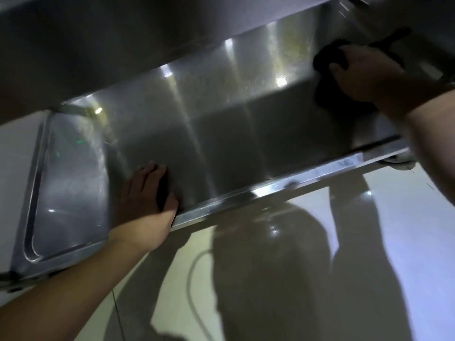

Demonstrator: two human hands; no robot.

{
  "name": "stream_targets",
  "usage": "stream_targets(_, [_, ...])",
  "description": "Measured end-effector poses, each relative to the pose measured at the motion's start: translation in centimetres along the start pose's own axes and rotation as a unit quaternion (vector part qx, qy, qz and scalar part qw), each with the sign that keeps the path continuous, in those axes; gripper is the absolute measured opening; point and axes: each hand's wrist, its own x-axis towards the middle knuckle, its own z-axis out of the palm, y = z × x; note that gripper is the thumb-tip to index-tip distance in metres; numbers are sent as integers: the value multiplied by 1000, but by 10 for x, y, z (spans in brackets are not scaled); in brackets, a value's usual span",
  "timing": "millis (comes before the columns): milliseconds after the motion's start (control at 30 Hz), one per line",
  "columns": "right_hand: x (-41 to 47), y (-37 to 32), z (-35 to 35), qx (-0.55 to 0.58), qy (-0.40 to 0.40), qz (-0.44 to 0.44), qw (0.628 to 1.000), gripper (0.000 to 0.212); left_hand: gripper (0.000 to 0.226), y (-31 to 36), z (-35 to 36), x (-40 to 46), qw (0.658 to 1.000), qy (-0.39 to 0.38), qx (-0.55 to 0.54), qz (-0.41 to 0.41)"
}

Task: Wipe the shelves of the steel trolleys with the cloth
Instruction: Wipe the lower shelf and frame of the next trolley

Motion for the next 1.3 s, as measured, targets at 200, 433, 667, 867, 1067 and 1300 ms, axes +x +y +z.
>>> stream_targets(200, [-64, 37, -9, -51, 33, 71, 996, 62, 79, 8, -3, -1, 1000, 1, -9, -20])
stream_targets(433, [-158, -20, 15, -97, 116, 122, 981, 44, 81, 7, -3, -2, 1000, -5, -11, -25])
stream_targets(667, [-229, -178, 54, -49, 79, -153, 984, 36, 71, 10, -4, -3, 1000, -5, -9, -24])
stream_targets(867, [-214, -159, 48, -33, 48, -187, 981, 41, 65, 6, -5, -4, 1000, -2, -2, -10])
stream_targets(1067, [-172, -50, 11, -100, 92, 81, 987, 51, 57, 5, 1, -5, 1000, 11, 5, -18])
stream_targets(1300, [-189, -141, 38, -96, 11, -11, 995, 53, 68, 8, -9, -7, 998, -26, 59, 1])
